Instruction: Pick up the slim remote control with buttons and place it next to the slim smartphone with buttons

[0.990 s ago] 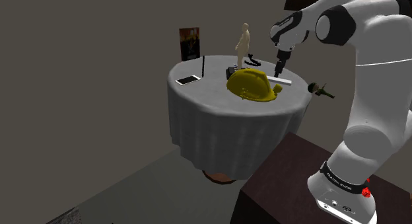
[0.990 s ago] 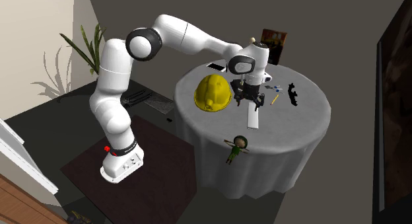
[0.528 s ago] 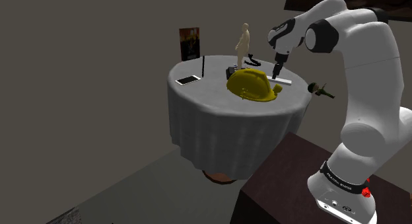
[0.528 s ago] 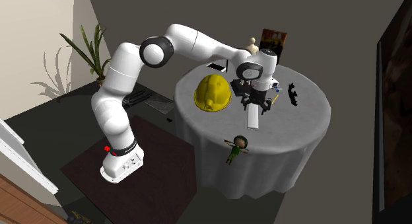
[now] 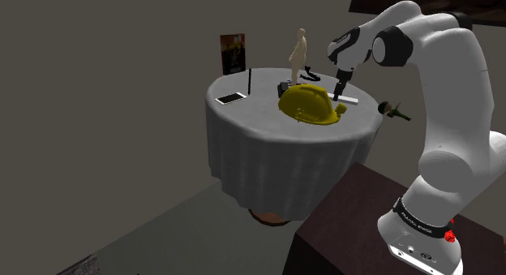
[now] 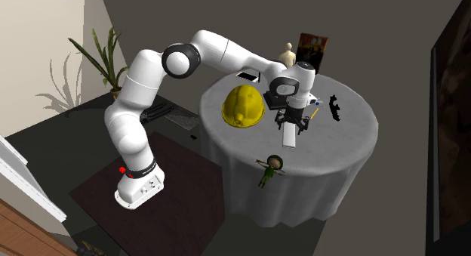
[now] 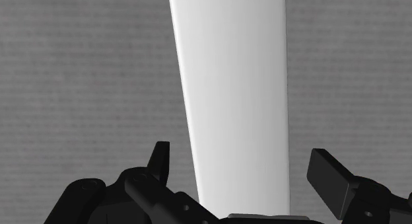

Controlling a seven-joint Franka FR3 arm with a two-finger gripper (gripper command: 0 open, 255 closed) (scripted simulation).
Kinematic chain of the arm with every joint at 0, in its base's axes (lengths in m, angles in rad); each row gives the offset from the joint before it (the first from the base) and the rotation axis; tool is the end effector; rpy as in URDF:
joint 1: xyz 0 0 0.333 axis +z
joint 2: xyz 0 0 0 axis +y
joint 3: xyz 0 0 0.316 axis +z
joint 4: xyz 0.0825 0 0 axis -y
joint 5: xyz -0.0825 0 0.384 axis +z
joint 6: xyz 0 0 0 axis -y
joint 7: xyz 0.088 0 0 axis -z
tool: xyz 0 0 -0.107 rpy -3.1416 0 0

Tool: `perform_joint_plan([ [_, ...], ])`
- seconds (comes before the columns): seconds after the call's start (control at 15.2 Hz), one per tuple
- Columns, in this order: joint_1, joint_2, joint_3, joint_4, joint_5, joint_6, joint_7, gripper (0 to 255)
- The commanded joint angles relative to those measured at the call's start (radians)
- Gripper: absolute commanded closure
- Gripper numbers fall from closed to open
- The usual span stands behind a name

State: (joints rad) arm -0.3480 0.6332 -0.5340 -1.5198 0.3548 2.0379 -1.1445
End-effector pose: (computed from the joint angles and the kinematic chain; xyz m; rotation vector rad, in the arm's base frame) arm 0.5031 -0.4847 0.3260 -3.1088 -0.2814 0.0065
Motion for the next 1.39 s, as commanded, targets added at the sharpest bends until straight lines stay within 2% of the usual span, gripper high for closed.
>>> perform_joint_plan([
  [0.0, 0.000, 0.000, 0.000, 0.000, 0.000, 0.000, 0.000, 0],
  [0.13, 0.000, 0.000, 0.000, 0.000, 0.000, 0.000, 0.000, 0],
  [0.2, 0.000, 0.000, 0.000, 0.000, 0.000, 0.000, 0.000, 255],
  [0.79, 0.000, 0.000, 0.000, 0.000, 0.000, 0.000, 0.000, 255],
  [1.32, 0.005, -0.041, -0.016, 0.045, -0.025, -0.082, 0.016, 255],
])
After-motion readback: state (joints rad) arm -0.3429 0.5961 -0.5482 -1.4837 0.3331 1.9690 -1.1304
